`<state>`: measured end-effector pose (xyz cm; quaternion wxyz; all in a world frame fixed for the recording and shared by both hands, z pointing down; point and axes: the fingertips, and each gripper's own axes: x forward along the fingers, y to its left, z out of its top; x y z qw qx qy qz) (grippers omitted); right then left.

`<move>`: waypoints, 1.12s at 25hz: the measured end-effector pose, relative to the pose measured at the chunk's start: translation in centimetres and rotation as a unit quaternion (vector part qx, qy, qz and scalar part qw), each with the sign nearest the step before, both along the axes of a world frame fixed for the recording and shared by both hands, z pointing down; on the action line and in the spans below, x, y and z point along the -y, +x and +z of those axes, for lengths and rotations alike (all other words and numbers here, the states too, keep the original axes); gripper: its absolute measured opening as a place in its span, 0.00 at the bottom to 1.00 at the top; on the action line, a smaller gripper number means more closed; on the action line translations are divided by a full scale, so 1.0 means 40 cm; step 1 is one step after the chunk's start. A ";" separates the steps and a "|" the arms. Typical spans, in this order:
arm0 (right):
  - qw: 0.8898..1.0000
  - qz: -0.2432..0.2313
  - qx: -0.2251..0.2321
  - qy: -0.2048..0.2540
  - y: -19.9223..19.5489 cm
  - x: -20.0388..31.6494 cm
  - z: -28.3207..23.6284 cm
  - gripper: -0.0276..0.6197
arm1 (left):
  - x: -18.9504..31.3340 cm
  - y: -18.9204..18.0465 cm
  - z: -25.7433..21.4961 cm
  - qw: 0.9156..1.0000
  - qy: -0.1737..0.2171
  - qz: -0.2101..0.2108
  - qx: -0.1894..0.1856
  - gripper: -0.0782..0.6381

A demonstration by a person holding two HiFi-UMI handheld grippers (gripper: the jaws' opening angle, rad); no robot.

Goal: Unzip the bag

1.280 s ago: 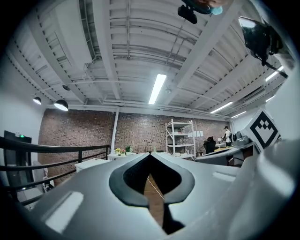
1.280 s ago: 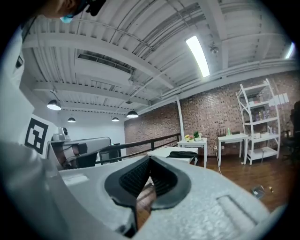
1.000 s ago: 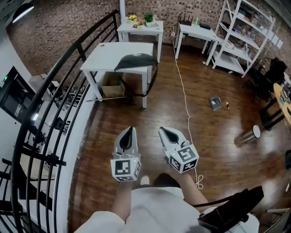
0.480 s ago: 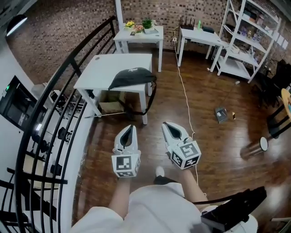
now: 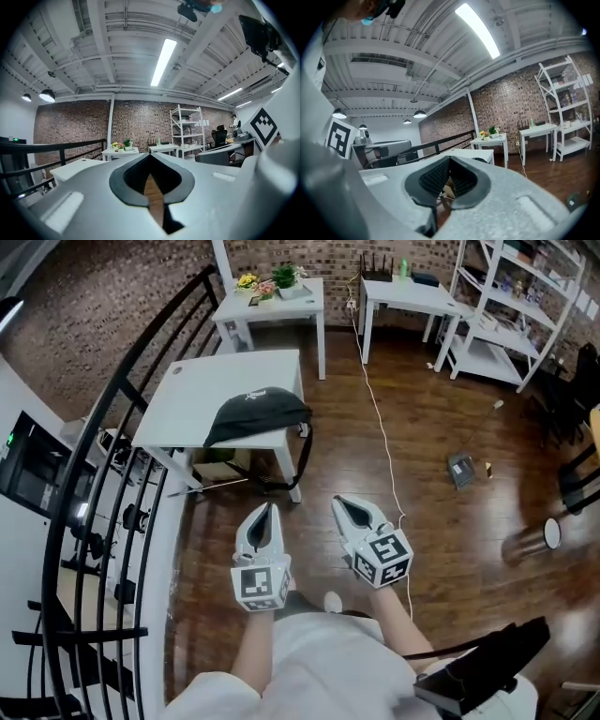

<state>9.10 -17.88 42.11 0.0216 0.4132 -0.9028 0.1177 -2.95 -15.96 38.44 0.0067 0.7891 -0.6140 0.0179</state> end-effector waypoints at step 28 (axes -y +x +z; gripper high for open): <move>0.993 0.046 -0.098 -0.053 -0.181 0.822 0.236 0.03 | 0.861 -0.160 0.272 0.990 -0.105 0.087 -0.033 0.13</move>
